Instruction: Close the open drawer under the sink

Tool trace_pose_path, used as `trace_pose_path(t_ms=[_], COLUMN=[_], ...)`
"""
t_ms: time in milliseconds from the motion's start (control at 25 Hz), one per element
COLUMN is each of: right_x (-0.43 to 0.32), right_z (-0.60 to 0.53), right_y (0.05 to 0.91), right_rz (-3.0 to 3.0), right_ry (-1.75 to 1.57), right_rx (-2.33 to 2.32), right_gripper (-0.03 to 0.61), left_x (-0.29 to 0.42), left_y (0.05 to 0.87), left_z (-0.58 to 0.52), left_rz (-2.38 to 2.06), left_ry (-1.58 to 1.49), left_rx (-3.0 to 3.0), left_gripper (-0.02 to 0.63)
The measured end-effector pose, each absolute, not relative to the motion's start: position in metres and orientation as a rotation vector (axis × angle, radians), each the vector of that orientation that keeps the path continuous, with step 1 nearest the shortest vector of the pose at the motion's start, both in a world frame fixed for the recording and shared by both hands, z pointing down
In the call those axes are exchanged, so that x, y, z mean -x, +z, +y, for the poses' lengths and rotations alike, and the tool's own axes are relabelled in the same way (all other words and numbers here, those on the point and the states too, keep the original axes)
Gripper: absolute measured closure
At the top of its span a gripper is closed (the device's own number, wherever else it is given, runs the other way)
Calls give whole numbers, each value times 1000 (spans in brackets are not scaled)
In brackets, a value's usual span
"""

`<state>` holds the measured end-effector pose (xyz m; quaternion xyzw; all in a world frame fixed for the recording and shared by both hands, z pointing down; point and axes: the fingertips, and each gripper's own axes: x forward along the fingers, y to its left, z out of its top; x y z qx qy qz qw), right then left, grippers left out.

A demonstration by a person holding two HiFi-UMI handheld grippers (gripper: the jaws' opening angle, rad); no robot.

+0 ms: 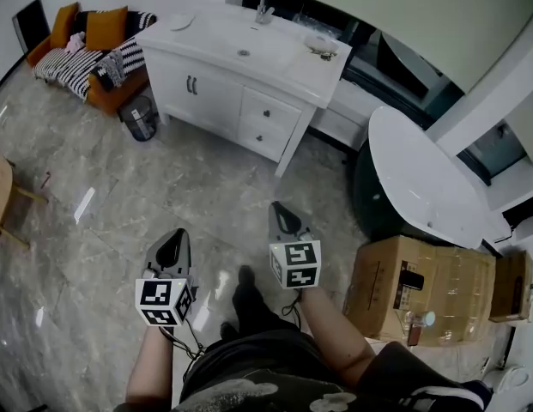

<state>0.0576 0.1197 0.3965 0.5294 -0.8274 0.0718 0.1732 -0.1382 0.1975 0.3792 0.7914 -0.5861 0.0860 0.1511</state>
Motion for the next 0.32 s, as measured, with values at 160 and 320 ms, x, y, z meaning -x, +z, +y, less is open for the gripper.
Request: trace_pose_path(t_ms=[160,320], right_x=[-64,-68], right_z=[155,186], right_y=[389,378], right_rz=[-2332,-2358], right_ry=[195,188], right_rx=[-1527,-1570], right_gripper=[545,545], left_x=[134,127], left_y=[373,366], left_z=[228,256], left_rz=[-1666,-1650], left_ry=[231,222], left_rx=[-2297,-2330], left_gripper=[598,598])
